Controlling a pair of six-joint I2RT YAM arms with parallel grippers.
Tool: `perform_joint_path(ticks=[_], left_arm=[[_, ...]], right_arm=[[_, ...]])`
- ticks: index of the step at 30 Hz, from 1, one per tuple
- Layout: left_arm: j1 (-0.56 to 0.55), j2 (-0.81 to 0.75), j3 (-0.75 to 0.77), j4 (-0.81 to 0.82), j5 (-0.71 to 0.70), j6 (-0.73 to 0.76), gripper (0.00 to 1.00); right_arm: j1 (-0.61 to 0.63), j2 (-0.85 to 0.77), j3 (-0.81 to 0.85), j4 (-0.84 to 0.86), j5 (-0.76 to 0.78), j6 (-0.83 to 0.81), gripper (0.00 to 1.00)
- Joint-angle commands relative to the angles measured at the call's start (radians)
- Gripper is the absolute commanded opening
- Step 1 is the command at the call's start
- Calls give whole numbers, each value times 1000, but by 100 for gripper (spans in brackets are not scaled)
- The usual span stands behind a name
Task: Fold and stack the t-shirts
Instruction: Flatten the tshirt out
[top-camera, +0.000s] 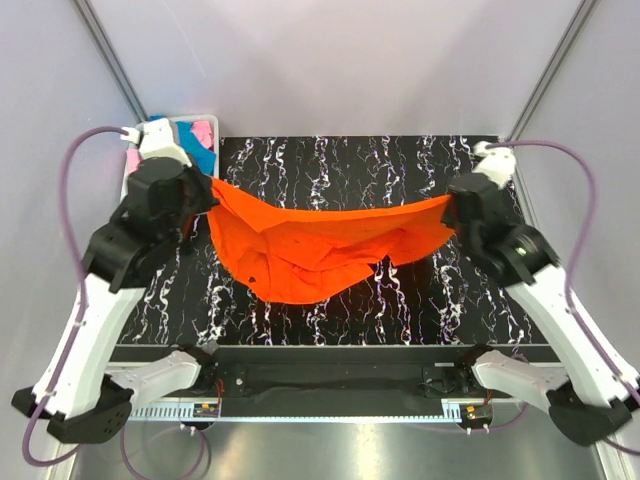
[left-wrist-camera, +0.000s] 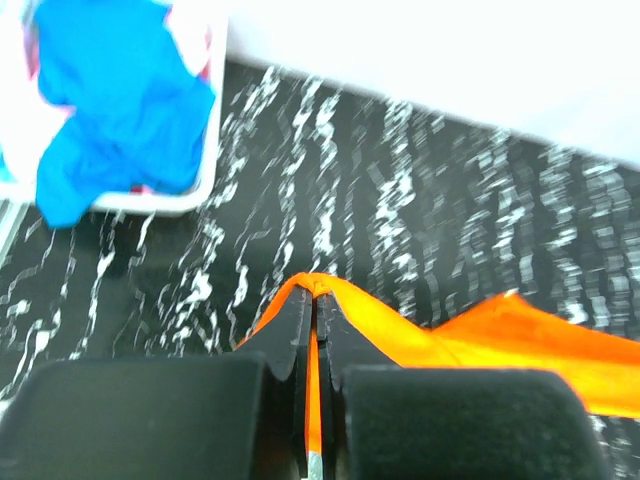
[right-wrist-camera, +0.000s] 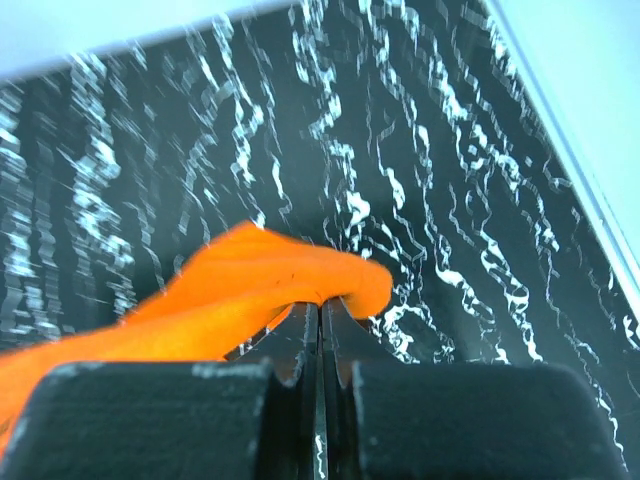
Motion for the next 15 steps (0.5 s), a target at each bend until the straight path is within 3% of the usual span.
perform_joint_path(ticks=[1, 5, 10, 15], left_arm=[[6, -60, 83, 30, 73, 70, 0], [6, -66, 178, 27, 44, 112, 0], [6, 73, 371, -9, -7, 122, 0], [6, 161, 532, -8, 34, 142, 0]], right_arm=[[5, -110, 72, -47, 4, -42, 0], [5, -141, 123, -52, 22, -98, 0], [5, -97, 260, -41, 53, -152, 0], [5, -63, 348, -13, 48, -213, 0]])
